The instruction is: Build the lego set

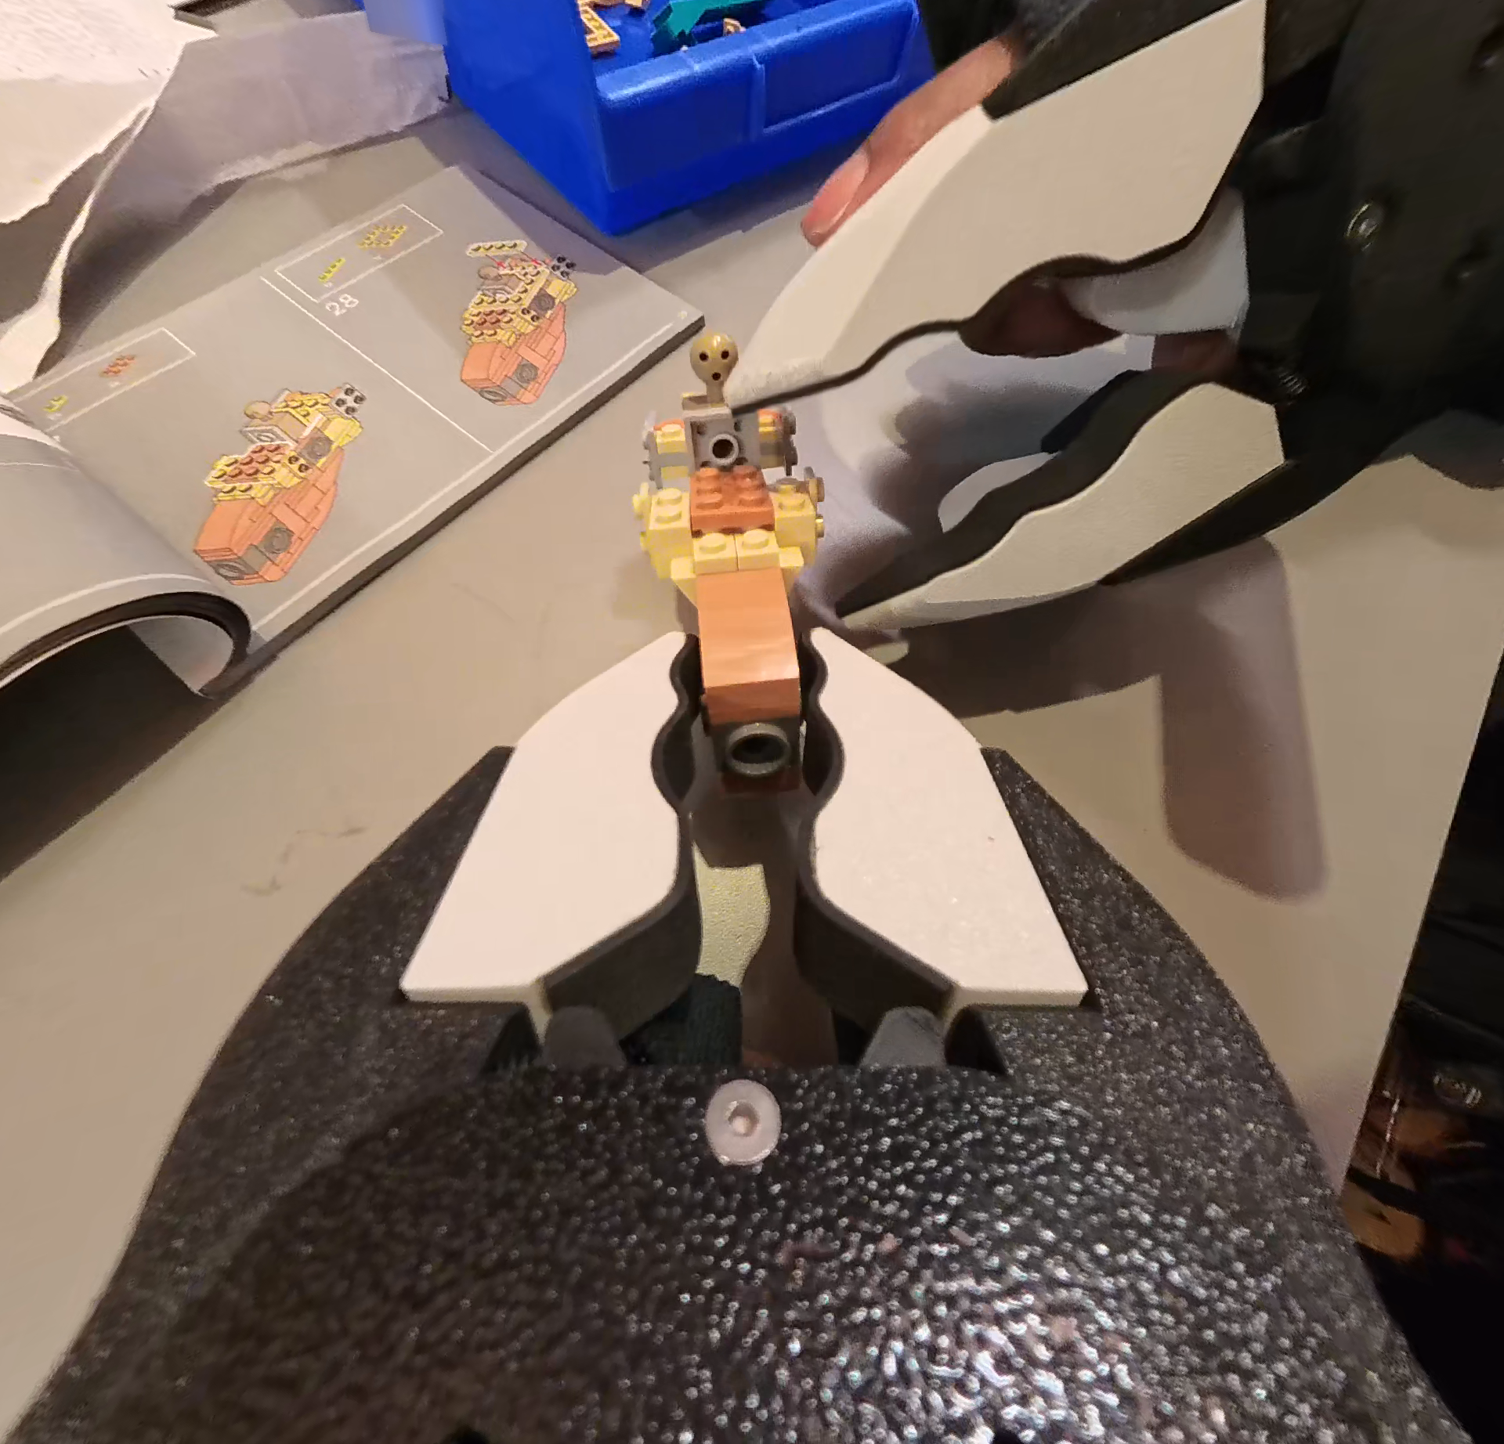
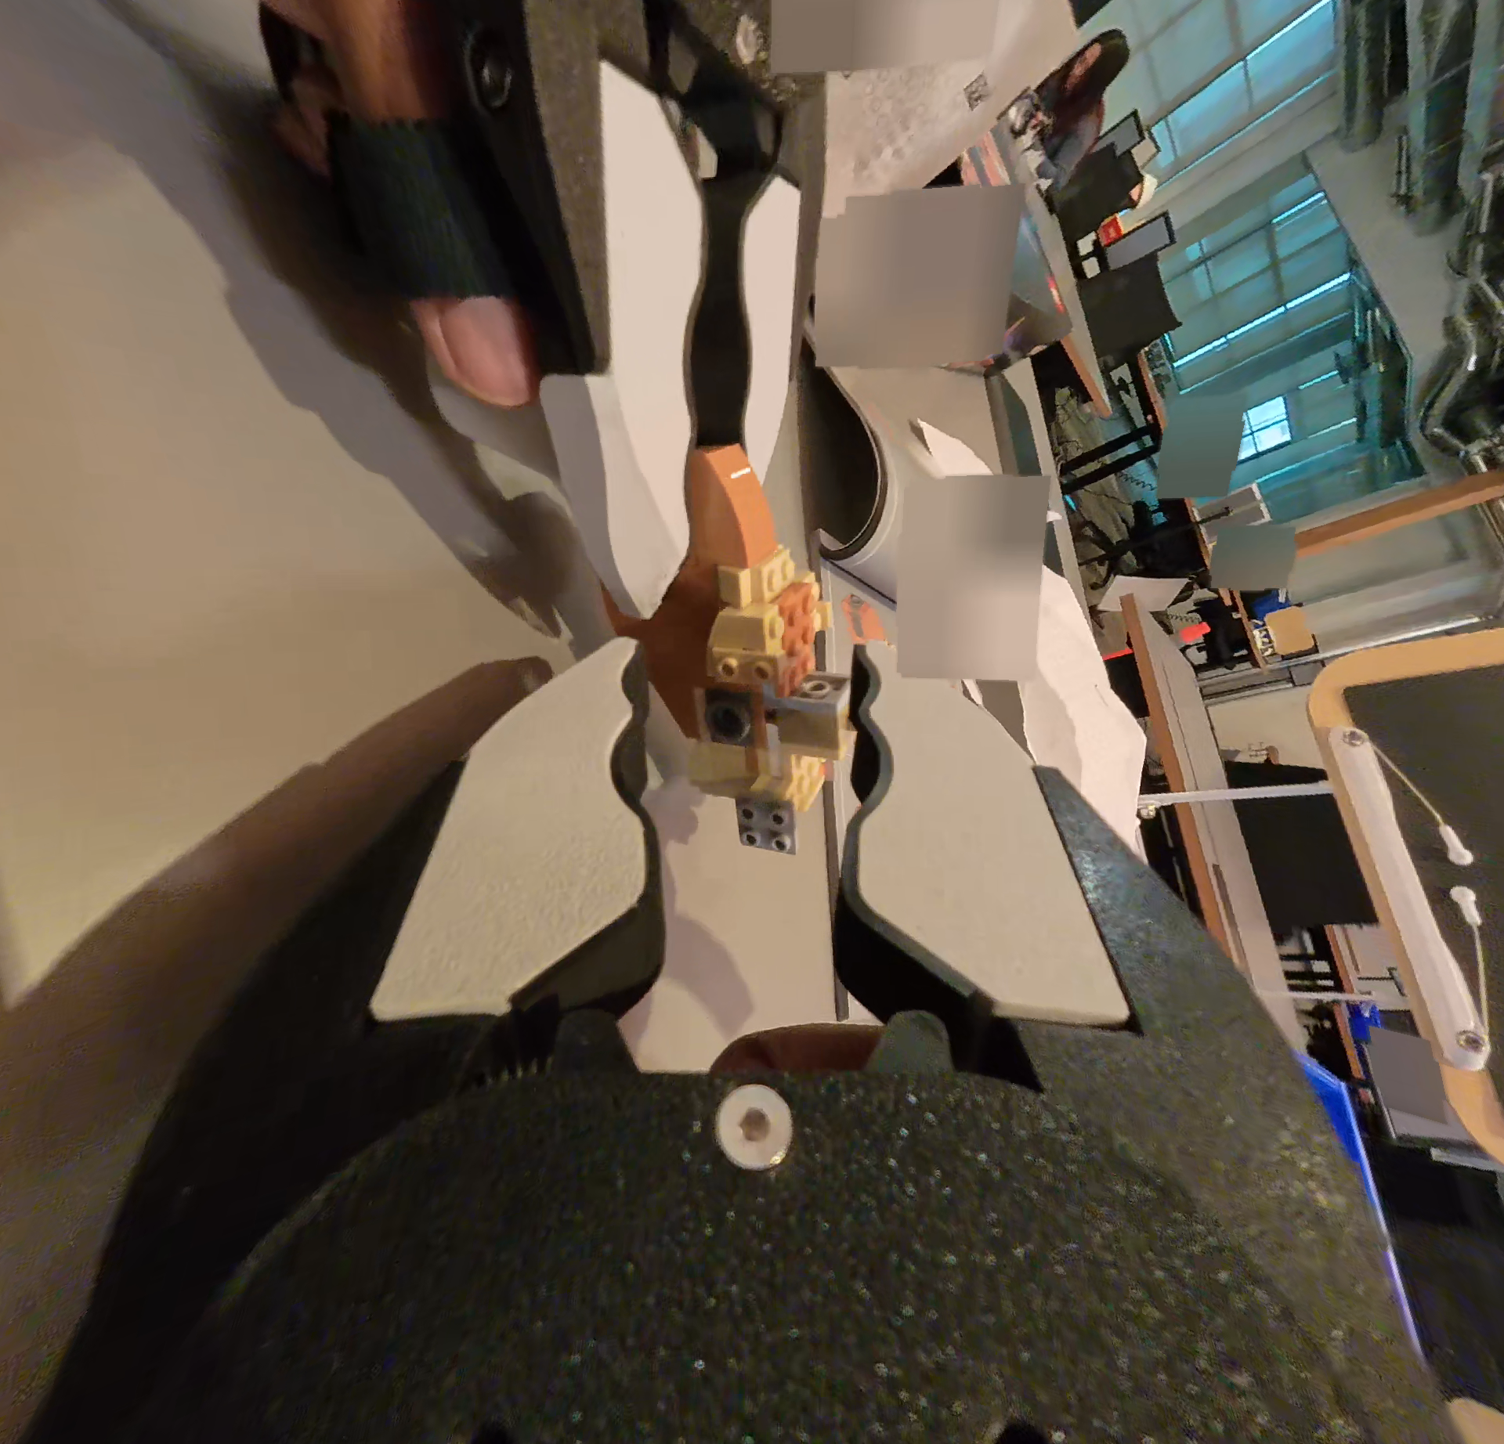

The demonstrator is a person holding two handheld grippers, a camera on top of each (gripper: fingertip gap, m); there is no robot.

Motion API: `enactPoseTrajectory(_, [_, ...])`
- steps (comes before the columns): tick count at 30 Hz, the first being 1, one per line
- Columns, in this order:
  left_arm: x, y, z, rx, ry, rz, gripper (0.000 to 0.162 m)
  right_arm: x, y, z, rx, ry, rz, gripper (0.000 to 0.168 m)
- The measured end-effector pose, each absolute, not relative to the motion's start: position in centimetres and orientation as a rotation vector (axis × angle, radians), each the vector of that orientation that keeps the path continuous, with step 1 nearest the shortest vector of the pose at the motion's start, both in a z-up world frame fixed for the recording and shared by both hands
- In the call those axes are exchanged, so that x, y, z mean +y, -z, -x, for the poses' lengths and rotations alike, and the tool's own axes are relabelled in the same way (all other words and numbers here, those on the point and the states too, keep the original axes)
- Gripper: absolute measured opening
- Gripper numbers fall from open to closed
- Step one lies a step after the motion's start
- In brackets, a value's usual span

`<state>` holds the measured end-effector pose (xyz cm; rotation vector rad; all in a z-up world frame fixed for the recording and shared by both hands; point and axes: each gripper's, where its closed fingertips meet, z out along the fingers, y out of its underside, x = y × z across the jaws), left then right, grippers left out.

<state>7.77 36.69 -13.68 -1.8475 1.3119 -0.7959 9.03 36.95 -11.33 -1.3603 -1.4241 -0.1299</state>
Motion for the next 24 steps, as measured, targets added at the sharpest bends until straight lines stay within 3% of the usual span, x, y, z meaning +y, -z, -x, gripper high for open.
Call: enactPoseTrajectory(24, [36.3, 14.0, -7.9, 1.347, 0.748, 1.834, 0.022, 37.2, 12.2, -8.8, -1.434, 0.243, 1.365, 0.026])
